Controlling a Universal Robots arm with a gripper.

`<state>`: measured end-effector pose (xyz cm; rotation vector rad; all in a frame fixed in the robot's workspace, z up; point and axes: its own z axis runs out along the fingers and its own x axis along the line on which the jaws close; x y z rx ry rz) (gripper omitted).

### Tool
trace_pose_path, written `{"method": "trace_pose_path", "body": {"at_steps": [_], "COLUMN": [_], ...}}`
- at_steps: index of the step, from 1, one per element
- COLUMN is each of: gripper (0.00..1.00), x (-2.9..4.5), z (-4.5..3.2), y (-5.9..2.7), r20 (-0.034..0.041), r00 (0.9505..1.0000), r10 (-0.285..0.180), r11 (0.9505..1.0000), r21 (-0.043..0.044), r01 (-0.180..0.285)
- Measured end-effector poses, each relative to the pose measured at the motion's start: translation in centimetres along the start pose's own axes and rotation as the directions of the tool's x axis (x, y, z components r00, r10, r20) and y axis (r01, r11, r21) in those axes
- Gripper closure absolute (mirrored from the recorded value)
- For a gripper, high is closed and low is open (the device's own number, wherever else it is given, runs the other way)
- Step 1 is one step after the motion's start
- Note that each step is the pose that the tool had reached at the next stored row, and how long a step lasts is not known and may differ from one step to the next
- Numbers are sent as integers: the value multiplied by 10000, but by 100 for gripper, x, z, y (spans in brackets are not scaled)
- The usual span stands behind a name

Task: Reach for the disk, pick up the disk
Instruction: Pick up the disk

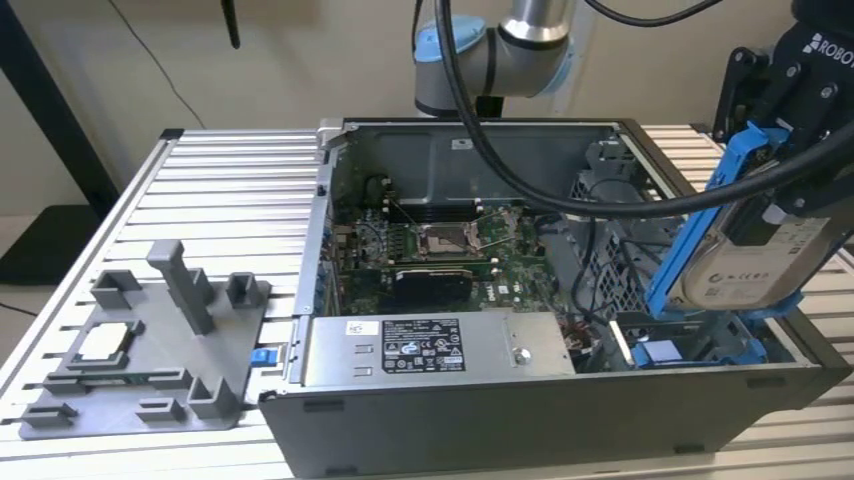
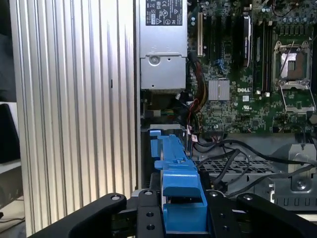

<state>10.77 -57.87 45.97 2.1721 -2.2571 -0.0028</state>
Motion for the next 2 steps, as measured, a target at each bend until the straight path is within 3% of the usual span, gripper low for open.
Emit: {"method": "trace_pose_path", "body": {"at_steps": [2], "gripper": [100], "x": [0], "z": [0], "y": [0], "r20": [0], "r00": [10000], "r10": [-1], "r11": [10000], "r21": [0], "r01": [1]}}
